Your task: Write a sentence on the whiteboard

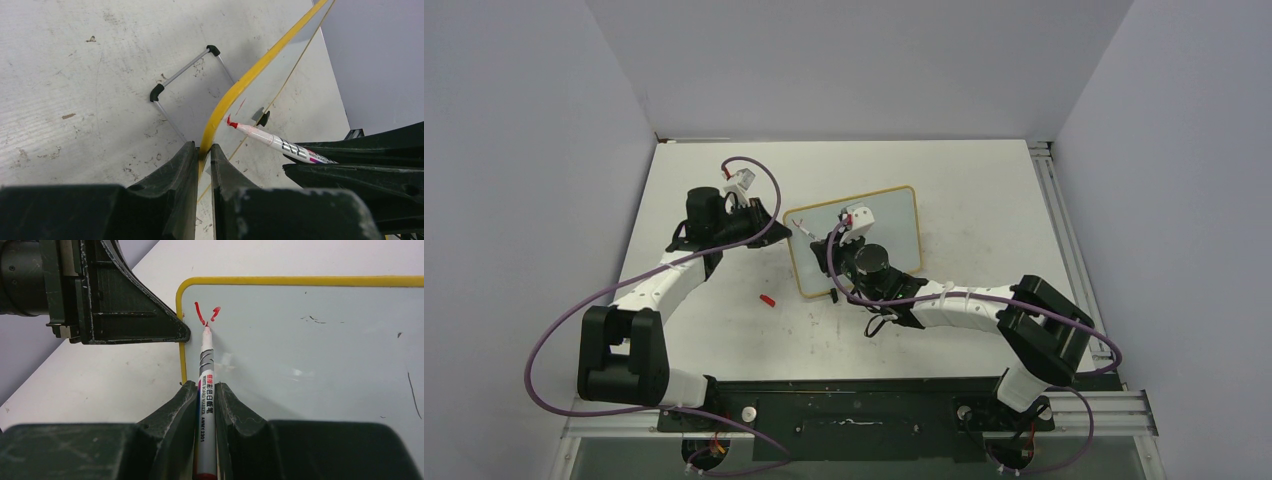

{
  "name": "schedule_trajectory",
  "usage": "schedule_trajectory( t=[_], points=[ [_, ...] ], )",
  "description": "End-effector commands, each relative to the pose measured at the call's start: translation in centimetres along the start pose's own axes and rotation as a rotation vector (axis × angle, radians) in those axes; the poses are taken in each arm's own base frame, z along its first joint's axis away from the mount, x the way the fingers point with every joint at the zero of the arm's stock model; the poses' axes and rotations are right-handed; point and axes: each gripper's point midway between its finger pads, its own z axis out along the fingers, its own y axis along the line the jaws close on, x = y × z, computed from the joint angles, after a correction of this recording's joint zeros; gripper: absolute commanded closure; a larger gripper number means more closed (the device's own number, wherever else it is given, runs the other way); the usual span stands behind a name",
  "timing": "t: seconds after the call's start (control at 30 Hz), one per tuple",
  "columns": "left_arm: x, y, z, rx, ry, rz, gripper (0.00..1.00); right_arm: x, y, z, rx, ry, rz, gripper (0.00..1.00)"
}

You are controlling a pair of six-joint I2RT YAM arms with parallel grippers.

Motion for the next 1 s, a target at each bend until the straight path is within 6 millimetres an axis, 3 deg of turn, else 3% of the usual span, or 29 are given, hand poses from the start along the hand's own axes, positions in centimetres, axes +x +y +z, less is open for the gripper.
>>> schedule_trajectory(
  t=[0.0,0.37,0.97],
  points=[
    [-2.1,-2.1,-0.6,0.047,-0.049,0.054,1.00,-0.6,0.3,0.3,0.006,-0.037,0.014,0.95],
    [-2.2,-2.2,-0.7,0.047,-0.053,0.056,1.00,0.0,0.3,0.3,0.015,-0.026,0.005,0.95],
    [-2.3,-2.3,-0.9,0.045,-0.061,0.060,1.00,2.9,0.2,-1.5,0.033,0.040,-0.025,0.95]
  ],
)
